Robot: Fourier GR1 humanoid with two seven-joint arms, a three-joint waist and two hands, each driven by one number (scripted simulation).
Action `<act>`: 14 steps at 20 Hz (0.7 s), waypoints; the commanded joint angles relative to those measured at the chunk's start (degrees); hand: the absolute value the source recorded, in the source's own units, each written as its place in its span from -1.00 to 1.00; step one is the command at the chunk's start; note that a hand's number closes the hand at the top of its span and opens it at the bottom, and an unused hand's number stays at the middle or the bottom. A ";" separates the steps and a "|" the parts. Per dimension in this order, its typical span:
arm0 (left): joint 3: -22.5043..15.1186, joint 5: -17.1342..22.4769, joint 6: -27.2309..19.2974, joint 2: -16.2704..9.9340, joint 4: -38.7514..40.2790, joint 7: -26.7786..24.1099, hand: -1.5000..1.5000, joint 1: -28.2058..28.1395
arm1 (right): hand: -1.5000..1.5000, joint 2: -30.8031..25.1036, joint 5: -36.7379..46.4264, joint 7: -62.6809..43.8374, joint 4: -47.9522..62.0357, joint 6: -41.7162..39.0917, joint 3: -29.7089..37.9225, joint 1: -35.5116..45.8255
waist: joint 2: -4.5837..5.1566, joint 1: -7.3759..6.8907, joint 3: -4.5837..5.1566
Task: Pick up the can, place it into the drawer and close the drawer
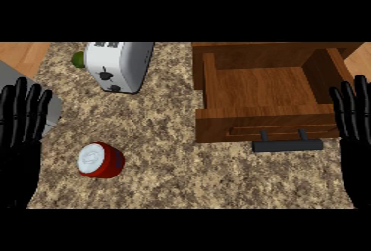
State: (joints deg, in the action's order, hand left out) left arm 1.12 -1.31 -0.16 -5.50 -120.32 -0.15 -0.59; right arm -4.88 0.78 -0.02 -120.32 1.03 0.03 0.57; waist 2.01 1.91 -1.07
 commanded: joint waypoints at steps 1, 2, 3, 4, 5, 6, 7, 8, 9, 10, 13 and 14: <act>-1.07 2.42 2.50 -1.75 0.57 5.43 -1.00 6.33 | -1.00 0.17 0.30 0.26 -1.39 -0.13 -0.04 -2.58 | -2.01 -1.26 1.04; -0.83 6.22 6.15 -1.94 2.84 0.00 -1.00 3.90 | -1.00 -1.94 -2.64 -0.94 2.83 -0.29 5.12 3.76 | -1.89 -1.77 1.08; -3.91 6.10 8.31 -1.19 -2.66 -3.08 -1.00 -3.43 | -1.00 0.68 1.04 2.29 2.13 0.64 0.85 -1.57 | -2.09 -2.15 1.09; -5.61 8.07 10.82 -1.40 -0.50 -3.88 -1.00 -1.65 | -1.00 0.92 2.13 2.89 3.59 1.12 0.12 0.98 | -1.99 -2.15 1.11; -5.49 11.34 13.66 -2.80 -2.34 -3.35 -1.00 -1.68 | -1.00 1.17 3.36 1.04 0.81 2.22 -0.78 2.04 | -2.11 -2.23 1.15; -7.83 13.46 15.36 -2.67 -4.96 -1.73 -1.00 -1.93 | -1.00 -0.69 0.69 2.09 -0.92 -0.97 0.10 -1.47 | -2.30 -1.71 1.10; -6.92 7.40 10.97 -4.62 1.08 9.28 -1.00 -6.95 | -1.00 -0.27 0.65 -7.86 4.38 1.37 2.00 -4.49 | -1.72 -1.74 1.00; -6.02 9.13 12.86 -5.95 -0.09 8.74 -1.00 -9.14 | -1.00 0.38 1.73 -9.55 3.02 2.05 0.50 -4.39 | -2.05 -2.42 1.12; -7.30 9.55 12.36 -5.56 -2.40 11.63 -1.00 -9.59 | -1.00 0.00 0.79 -13.65 0.93 2.27 0.96 -3.62 | -2.22 -2.27 1.10; -8.46 7.85 11.52 -4.73 -0.54 11.83 -1.00 -8.61 | -1.00 0.29 1.84 -14.07 1.25 2.71 0.24 -3.19 | -2.06 -1.95 1.09; -4.67 12.64 14.72 -7.52 -6.21 13.25 -1.00 -12.76 | -1.00 -2.20 -1.69 -12.75 3.42 0.20 4.83 -3.11 | -2.09 -2.30 1.06; -7.13 8.57 12.05 -5.51 -6.29 15.05 -1.00 -10.79 | -1.00 0.80 2.74 -11.58 -0.89 1.57 -0.66 -8.86 | -2.12 -1.89 1.06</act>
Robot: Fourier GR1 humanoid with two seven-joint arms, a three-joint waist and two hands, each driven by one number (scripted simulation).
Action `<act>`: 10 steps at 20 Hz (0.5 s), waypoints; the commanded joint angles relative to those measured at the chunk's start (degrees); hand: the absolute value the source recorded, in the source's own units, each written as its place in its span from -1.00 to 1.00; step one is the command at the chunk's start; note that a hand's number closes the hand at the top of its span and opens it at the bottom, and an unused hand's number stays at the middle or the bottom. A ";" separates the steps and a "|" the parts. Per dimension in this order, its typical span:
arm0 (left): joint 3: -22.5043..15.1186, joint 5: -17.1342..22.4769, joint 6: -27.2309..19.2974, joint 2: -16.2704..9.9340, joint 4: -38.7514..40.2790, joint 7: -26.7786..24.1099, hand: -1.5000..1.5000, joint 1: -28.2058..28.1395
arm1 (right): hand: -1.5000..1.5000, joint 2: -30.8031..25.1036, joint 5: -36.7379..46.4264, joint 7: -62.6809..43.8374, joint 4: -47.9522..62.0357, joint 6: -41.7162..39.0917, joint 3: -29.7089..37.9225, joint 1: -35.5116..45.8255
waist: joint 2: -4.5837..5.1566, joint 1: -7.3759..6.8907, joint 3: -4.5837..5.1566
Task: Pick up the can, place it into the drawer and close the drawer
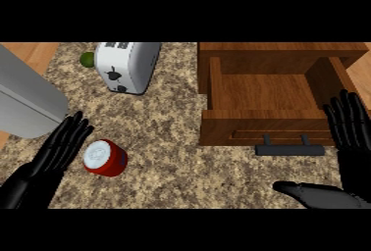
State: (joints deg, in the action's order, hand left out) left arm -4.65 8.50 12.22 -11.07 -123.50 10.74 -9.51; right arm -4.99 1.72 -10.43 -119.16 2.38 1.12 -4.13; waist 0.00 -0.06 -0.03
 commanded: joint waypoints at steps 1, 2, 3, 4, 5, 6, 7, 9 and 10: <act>1.94 2.79 0.66 -1.12 -3.57 6.50 -1.00 -0.39 | -1.00 -0.50 -2.22 0.40 -0.44 -2.03 1.75 -4.35 | -0.06 0.11 0.02; 1.36 1.88 2.66 -0.87 -3.33 1.70 -1.00 -4.97 | -1.00 -2.57 -4.76 -1.83 -2.72 -3.42 4.83 -4.79 | -0.10 0.04 0.03; 2.39 2.04 3.79 -0.79 -3.01 0.04 -1.00 -7.11 | -1.00 -1.98 -4.62 -1.64 -0.86 -2.58 5.35 -2.06 | -0.07 -0.12 0.04; 4.11 4.63 2.37 -1.65 -6.64 7.32 -1.00 -1.87 | -1.00 -1.03 -3.64 0.21 1.06 -2.64 4.34 -2.42 | -0.05 -0.01 0.02; 2.56 3.72 0.70 0.12 -5.48 9.48 -1.00 -0.13 | -1.00 -0.26 -1.69 -2.58 -1.98 -1.54 2.30 -2.10 | -0.04 0.07 0.03; 2.95 4.33 2.60 0.02 -6.91 5.95 -1.00 -6.52 | -1.00 -0.46 -4.06 -0.61 -4.96 -3.84 2.90 -7.64 | -0.11 0.05 0.03; 5.14 6.93 3.28 -0.99 -5.22 7.00 -1.00 -4.26 | -1.00 0.75 -1.72 7.06 3.32 -4.26 2.13 -7.63 | -0.04 -0.01 0.02; 6.16 8.49 -0.24 -0.27 -9.43 13.80 -1.00 -1.81 | -1.00 -1.81 -5.00 -1.55 -2.00 -4.02 5.61 -3.40 | -0.05 0.04 0.02; 6.07 6.49 2.12 0.58 -4.90 7.85 -1.00 -2.99 | -1.00 0.06 -4.10 3.13 -3.36 -5.76 3.54 -10.90 | -0.07 0.22 0.03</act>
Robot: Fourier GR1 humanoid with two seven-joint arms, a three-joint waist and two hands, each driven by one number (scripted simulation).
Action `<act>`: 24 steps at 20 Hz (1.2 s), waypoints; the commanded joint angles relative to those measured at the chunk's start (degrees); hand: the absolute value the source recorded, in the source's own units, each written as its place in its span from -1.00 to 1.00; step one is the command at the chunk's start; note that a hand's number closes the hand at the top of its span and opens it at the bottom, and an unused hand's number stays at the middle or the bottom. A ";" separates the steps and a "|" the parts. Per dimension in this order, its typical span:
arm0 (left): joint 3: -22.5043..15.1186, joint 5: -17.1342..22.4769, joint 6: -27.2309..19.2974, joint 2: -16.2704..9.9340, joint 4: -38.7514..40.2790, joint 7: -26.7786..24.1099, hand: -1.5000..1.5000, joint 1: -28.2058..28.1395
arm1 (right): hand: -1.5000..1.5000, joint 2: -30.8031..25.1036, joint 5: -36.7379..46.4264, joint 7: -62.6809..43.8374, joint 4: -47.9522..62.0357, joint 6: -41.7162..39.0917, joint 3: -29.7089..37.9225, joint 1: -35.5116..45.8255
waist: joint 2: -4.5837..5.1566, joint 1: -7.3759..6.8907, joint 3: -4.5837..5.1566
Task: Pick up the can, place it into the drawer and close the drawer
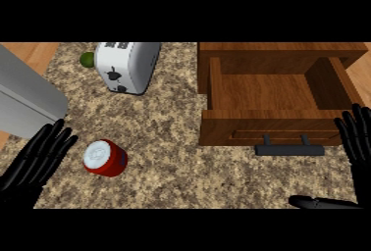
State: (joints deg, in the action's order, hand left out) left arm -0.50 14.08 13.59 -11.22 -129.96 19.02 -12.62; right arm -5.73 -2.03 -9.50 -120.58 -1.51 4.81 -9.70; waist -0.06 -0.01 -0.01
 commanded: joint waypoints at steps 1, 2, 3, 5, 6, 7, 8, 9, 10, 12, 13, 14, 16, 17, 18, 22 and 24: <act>2.94 1.45 -0.49 0.03 2.23 2.67 -1.00 3.55 | -1.00 -0.30 -2.79 4.22 -0.47 -3.16 3.00 -5.15 | 0.02 0.27 0.00; 5.01 2.47 0.75 -0.40 2.99 1.93 -1.00 2.37 | -1.00 0.69 -0.04 2.56 1.74 -1.33 1.24 -1.72 | 0.04 0.03 0.01; 6.44 3.95 3.42 -0.22 3.41 -2.10 -1.00 -2.49 | -1.00 0.69 -0.11 4.86 1.64 -2.06 1.59 -3.24 | 0.00 -0.09 0.02; 2.49 -2.40 1.26 2.19 6.59 -1.72 -1.00 1.15 | -1.00 -1.10 -3.57 2.44 2.50 -3.31 5.17 -1.11 | 0.04 0.08 0.01; 6.64 2.55 1.13 -0.07 6.42 2.41 -1.00 5.58 | -1.00 -0.35 -1.36 1.30 1.63 -2.80 2.69 0.15 | 0.05 0.08 0.01; 5.14 -1.02 1.96 0.79 10.49 -1.48 -1.00 4.84 | -1.00 2.43 1.99 1.38 -3.10 -1.50 -1.38 -4.83 | 0.03 0.25 0.02; 1.29 -4.87 0.37 4.10 5.10 -1.77 -1.00 0.60 | -1.00 2.08 0.95 4.18 0.33 -2.14 1.02 -3.90 | 0.01 0.04 0.01; 3.64 -3.10 3.45 2.54 7.73 -4.96 -1.00 -1.17 | -1.00 -0.65 -5.10 3.16 -3.39 -5.59 5.16 -6.30 | -0.02 0.15 0.01; 6.14 -2.02 3.30 1.61 11.02 -4.14 -1.00 3.17 | -1.00 1.04 -1.98 4.90 0.92 -4.28 3.54 -4.32 | 0.03 0.11 0.01; 2.63 -5.37 1.88 3.88 14.50 -5.54 -1.00 5.59 | -1.00 -2.30 -6.81 5.05 2.69 -7.81 7.86 -3.51 | 0.06 0.26 0.01; 1.10 -8.13 2.48 5.11 13.36 -8.27 -1.00 1.47 | -1.00 2.01 0.16 6.43 2.48 -4.36 2.56 -5.03 | 0.03 0.07 0.01; 2.37 -6.74 1.30 4.19 16.17 -4.91 -1.00 7.28 | -1.00 1.37 -1.03 4.38 -2.61 -4.94 3.16 -6.37 | 0.03 0.31 0.01; 0.98 -7.29 0.99 5.48 12.98 -3.83 -1.00 5.18 | -1.00 -0.11 -2.11 2.02 0.15 -5.25 5.43 -2.76 | 0.03 0.08 0.01; 3.75 -6.84 3.69 3.89 19.52 -9.00 -1.00 5.57 | -1.00 0.53 -2.27 8.05 3.71 -6.89 5.81 -4.73 | 0.05 0.15 0.01; 2.16 -7.90 1.79 5.41 19.31 -7.41 -1.00 8.08 | -1.00 0.65 -1.88 4.52 2.19 -6.11 5.39 -3.62 | 0.05 0.16 0.01; 3.46 -8.16 3.18 5.12 19.54 -10.32 -1.00 4.58 | -1.00 -1.42 -5.75 7.79 5.12 -8.90 10.30 -3.83 | 0.03 0.05 0.00; 3.34 -8.28 3.70 5.26 18.21 -10.83 -1.00 2.14 | -1.00 1.24 -3.57 9.95 3.09 -9.08 7.96 -8.16 | -0.01 0.08 0.01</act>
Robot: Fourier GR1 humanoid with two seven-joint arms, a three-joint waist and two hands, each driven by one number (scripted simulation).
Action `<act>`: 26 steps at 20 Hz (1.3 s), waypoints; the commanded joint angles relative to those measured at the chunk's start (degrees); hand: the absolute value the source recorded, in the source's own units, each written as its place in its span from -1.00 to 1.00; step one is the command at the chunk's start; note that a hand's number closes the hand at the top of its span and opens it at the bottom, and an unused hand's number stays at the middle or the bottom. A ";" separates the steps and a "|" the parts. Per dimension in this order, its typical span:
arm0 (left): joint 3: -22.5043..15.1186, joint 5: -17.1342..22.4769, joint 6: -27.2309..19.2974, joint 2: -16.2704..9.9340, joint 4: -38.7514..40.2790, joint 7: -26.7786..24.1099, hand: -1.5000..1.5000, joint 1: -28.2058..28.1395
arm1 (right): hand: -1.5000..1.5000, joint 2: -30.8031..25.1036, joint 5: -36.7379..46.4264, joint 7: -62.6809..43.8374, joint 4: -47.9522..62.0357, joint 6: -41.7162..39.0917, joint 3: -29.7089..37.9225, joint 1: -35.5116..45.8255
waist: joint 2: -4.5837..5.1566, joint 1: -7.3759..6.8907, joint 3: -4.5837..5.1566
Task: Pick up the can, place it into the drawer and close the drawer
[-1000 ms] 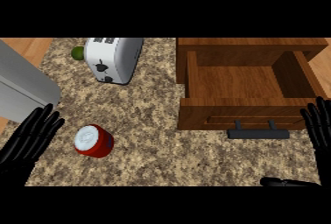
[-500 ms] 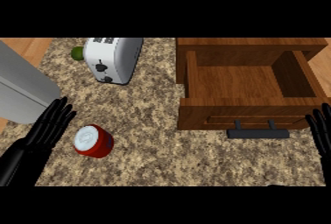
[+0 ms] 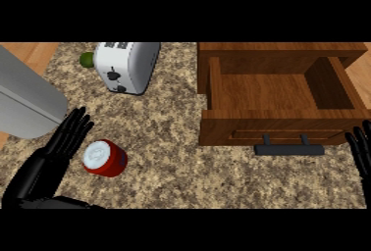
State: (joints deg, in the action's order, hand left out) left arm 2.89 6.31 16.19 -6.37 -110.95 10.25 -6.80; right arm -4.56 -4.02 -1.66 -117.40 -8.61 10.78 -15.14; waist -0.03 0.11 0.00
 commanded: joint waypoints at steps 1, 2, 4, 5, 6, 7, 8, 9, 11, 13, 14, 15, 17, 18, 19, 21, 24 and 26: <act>-0.60 -3.46 -0.32 1.34 5.37 -4.39 -1.00 -0.28 | -1.00 0.91 1.21 4.61 4.36 -1.34 0.02 0.15 | 0.02 -0.02 0.00; 4.40 1.45 2.81 -1.78 5.77 -5.79 -1.00 -0.52 | -1.00 -1.14 -2.45 -0.75 -3.12 -2.25 2.70 -1.84 | -0.02 0.06 0.01; 3.81 -2.62 1.56 -0.57 13.41 -10.96 -1.00 1.83 | -1.00 0.08 -1.47 2.40 -0.21 -3.21 1.20 -1.81 | 0.04 0.17 0.01; 1.71 -5.53 0.72 0.71 13.21 -12.74 -1.00 -0.28 | -1.00 -0.95 -2.41 1.22 -0.13 -3.82 2.88 -1.99 | 0.02 0.10 0.01; 0.02 -7.80 -1.18 2.07 14.39 -12.84 -1.00 1.61 | -1.00 -1.03 -2.13 -4.37 -2.25 -1.32 2.53 1.56 | 0.03 0.06 0.02; 3.49 -4.13 -0.10 -0.42 12.72 -9.32 -1.00 3.46 | -1.00 1.76 3.55 -1.33 0.18 0.71 -1.40 2.59 | 0.03 -0.07 0.00; 3.63 -3.00 2.88 -0.88 14.34 -13.00 -1.00 -0.87 | -1.00 2.58 1.46 -2.71 -3.66 0.11 -1.28 -0.49 | 0.00 -0.03 0.01; 0.85 -6.52 -0.13 1.75 14.15 -13.25 -1.00 0.13 | -1.00 0.12 -0.93 -0.86 -0.51 -2.04 2.75 0.73 | 0.00 -0.01 0.00; 3.84 -7.02 -0.15 0.32 20.21 -17.31 -1.00 0.65 | -1.00 -0.45 0.05 -2.05 0.43 -1.79 1.80 2.99 | 0.04 -0.03 0.01; 7.39 -3.18 3.40 -3.29 19.79 -16.77 -1.00 1.69 | -1.00 -1.05 -2.07 -4.50 -3.13 -2.68 3.43 1.36 | 0.00 0.02 0.01; 4.63 -6.34 2.03 -0.68 20.33 -20.54 -1.00 -1.52 | -1.00 1.05 1.56 3.34 4.90 -2.54 2.01 1.75 | 0.02 -0.11 -0.01; 6.18 -3.16 2.87 -1.98 17.30 -14.41 -1.00 1.16 | -1.00 2.14 1.28 0.99 0.16 -1.74 1.22 1.04 | -0.01 -0.04 -0.01; 6.89 -6.36 3.77 -3.13 24.77 -22.40 -1.00 0.57 | -1.00 -0.54 -1.18 0.93 4.45 -2.82 4.34 4.09 | 0.03 -0.04 0.00; 6.60 -5.56 3.64 -2.57 22.76 -20.31 -1.00 0.28 | -1.00 3.96 3.75 -2.12 -3.32 0.00 -1.82 0.34 | -0.01 0.00 0.01; 5.03 -7.11 3.91 -1.53 22.99 -23.18 -1.00 -2.19 | -1.00 0.33 0.32 3.19 5.71 -2.85 3.95 2.78 | 0.01 -0.10 -0.01; 6.96 -6.44 3.24 -2.82 24.63 -20.06 -1.00 2.07 | -1.00 1.73 0.84 2.11 3.95 -2.73 2.32 2.31 | 0.01 -0.02 -0.01; 8.07 -6.29 5.59 -4.15 29.41 -24.96 -1.00 1.42 | -1.00 1.67 -0.72 1.53 -1.69 -4.41 2.96 -1.66 | -0.02 0.08 0.00; 7.35 -7.98 3.84 -2.95 34.64 -27.12 -1.00 4.91 | -1.00 2.90 0.96 -4.62 -5.49 -1.74 0.73 0.10 | 0.00 0.11 0.01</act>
State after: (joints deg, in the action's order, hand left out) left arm 10.22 -0.90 19.96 -9.50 -80.99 -14.47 -3.88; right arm -2.68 -3.21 -3.17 -118.68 -10.89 12.36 -13.96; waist -0.01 0.17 0.00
